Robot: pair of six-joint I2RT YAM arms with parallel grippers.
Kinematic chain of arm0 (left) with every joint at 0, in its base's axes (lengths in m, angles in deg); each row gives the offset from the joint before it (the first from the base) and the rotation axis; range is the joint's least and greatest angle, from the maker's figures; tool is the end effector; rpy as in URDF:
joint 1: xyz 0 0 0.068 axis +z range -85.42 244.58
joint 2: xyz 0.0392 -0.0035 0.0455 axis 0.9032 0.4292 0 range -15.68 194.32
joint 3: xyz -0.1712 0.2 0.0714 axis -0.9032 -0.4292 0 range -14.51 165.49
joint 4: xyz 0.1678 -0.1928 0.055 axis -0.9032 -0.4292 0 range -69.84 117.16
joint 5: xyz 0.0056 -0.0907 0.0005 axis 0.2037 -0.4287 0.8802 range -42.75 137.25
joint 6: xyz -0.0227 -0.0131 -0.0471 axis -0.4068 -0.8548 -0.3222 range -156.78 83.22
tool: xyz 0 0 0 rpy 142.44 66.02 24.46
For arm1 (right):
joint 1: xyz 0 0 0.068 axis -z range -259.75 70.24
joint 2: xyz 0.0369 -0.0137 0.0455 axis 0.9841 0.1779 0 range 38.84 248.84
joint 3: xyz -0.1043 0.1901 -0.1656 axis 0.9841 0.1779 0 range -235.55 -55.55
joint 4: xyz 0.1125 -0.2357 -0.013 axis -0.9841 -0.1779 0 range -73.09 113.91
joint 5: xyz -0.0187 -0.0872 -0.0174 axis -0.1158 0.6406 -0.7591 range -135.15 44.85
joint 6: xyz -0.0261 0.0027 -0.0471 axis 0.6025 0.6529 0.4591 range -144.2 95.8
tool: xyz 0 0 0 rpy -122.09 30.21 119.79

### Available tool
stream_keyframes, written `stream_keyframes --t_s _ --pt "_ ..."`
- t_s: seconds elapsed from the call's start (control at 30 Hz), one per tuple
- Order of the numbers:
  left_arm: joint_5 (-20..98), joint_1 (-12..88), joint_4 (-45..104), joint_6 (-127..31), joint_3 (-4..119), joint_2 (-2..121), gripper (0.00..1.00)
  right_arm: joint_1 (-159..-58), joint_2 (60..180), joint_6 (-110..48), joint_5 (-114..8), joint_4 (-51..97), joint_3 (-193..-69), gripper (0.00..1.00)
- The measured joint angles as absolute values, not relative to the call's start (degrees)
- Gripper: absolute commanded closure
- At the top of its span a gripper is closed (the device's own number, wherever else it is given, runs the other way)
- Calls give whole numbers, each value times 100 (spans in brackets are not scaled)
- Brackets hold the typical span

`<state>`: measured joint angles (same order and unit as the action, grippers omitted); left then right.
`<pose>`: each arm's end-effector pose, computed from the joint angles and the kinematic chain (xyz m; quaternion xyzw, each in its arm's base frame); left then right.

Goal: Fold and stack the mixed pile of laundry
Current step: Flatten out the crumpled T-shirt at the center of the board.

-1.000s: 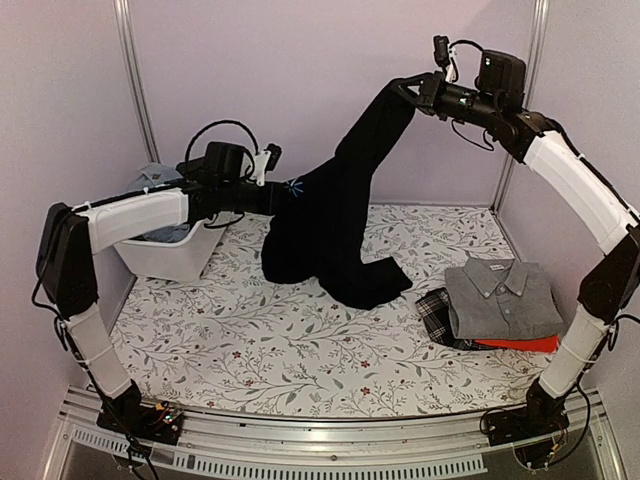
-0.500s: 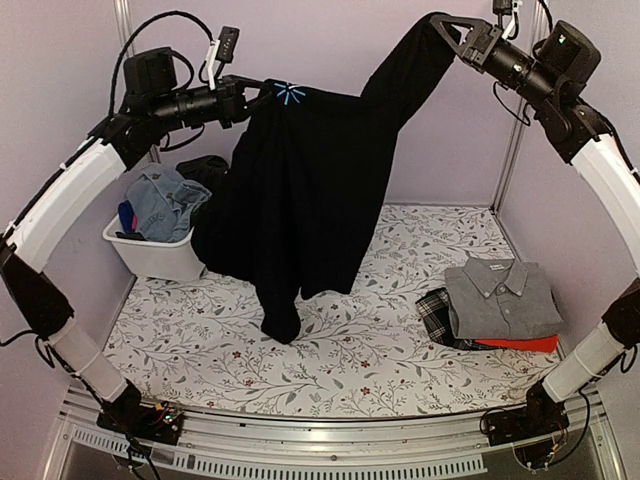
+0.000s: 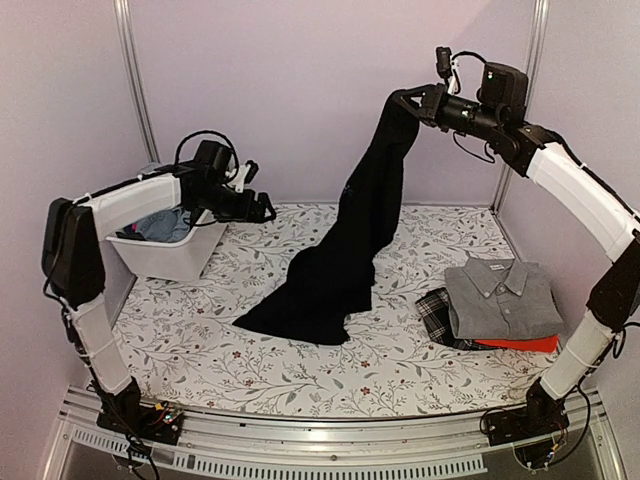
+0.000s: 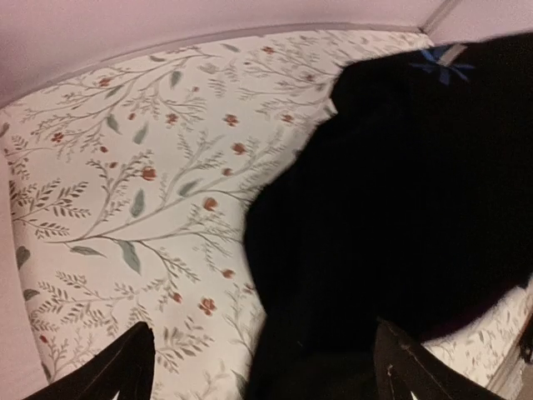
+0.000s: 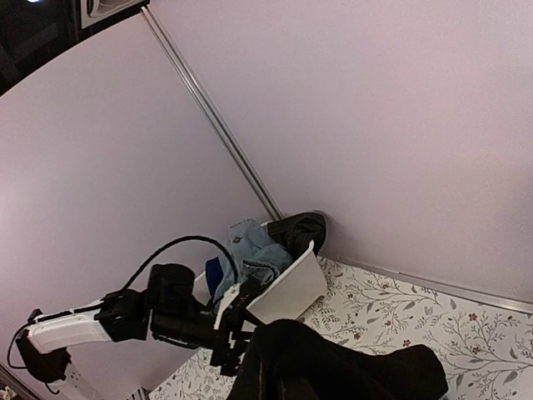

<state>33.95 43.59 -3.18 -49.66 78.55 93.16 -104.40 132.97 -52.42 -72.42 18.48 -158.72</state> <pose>0.4010 -0.1626 0.2761 0.1083 0.9160 -0.2109 0.3237 0.3358 0.1720 0.4812 -0.1510 0.6702 0.4599 0.5626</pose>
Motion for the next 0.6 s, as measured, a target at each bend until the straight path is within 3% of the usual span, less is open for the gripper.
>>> stream_keyframes --t_s 0.13,0.27,0.37,0.47,0.6 --pt "3399 3233 154 -4844 6170 7222 18 -10444 13314 -5135 -7100 1658 -15577 100" --pt "3314 2783 748 -4888 5027 6223 17 -10444 13314 -5085 -7025 1636 -15520 100" --pt "3386 2855 989 -4958 4345 6291 20 -10444 13314 -5030 -6979 1630 -15520 100" --pt "3323 2999 927 -5082 3962 6743 30 -10444 13314 -5004 -6936 1612 -15507 100" --pt "2947 3279 965 -5345 3899 7230 31 -10431 13268 -4941 -6540 1544 -15356 100"
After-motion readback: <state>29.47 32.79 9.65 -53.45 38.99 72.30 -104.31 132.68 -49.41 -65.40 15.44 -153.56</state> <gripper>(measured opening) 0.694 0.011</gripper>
